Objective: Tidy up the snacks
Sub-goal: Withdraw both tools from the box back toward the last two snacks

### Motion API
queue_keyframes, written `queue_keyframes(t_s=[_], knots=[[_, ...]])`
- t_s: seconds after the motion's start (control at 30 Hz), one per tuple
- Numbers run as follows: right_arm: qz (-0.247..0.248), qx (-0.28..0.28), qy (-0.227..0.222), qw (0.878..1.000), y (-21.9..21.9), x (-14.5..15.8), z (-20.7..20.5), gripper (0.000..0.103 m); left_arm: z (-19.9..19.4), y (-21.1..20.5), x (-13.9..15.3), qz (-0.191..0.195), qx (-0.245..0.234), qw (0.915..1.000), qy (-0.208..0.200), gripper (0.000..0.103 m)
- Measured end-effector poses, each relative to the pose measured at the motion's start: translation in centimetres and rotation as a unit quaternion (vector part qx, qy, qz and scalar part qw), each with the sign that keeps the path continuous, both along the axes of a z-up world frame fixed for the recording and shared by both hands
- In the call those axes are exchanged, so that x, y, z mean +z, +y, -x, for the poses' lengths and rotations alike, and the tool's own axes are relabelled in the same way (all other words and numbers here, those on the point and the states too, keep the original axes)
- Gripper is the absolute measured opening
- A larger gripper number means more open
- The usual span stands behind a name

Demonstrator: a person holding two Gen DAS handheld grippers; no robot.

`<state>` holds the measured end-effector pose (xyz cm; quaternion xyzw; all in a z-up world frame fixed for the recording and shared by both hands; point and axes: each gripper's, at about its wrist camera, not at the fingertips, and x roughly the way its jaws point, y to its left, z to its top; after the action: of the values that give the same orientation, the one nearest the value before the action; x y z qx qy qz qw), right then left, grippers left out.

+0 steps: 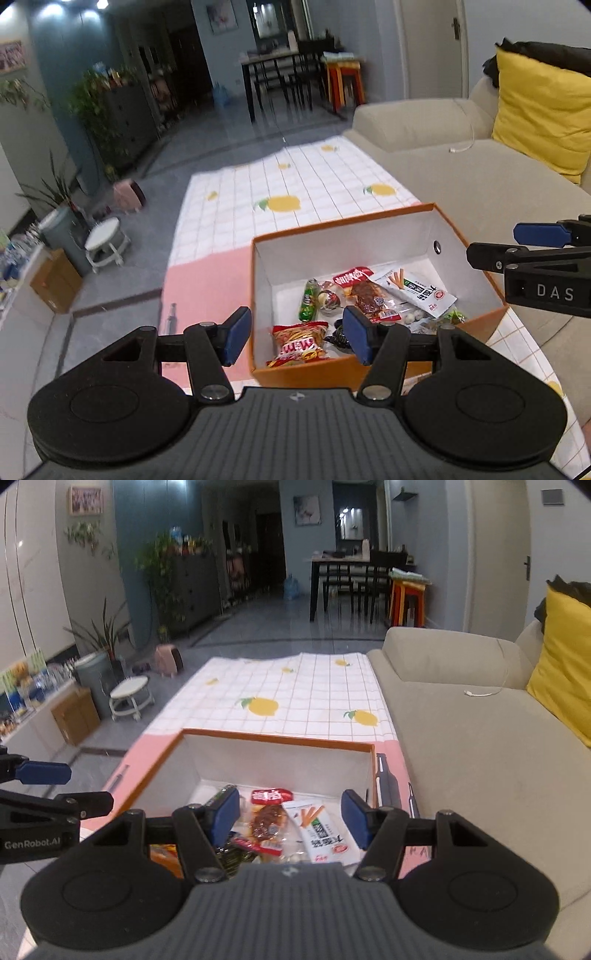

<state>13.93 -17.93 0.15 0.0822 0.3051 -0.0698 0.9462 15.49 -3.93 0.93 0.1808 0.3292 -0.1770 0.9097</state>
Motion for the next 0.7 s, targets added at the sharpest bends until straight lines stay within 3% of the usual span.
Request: queue_keyframes(t_s=[0.1, 0.3, 0.43, 0.7], knots=[[0.001, -0.011, -0.017, 1.000, 1.0, 0.0, 2.7, 0.061, 2.5, 0.9, 0.4, 0.011, 0.010, 0.9997, -0.022, 0.067], [0.020, -0.022, -0.033, 0.999, 3.0, -1.5, 7.0, 0.062, 5.9, 3.1, -0.3, 0.066, 0.029, 0.9973, -0.015, 0.067], [0.005, -0.015, -0.033, 0.999, 3.5, -3.4, 9.2, 0.062, 7.3, 4.7, -1.8, 0.104, 0.042, 0.9937, 0.001, 0.067], [0.006, 0.018, 0.006, 1.000, 5.2, -8.3, 10.9, 0.066, 8.4, 6.8, -6.4, 0.107, 0.069, 0.9910, 0.043, 0.072]])
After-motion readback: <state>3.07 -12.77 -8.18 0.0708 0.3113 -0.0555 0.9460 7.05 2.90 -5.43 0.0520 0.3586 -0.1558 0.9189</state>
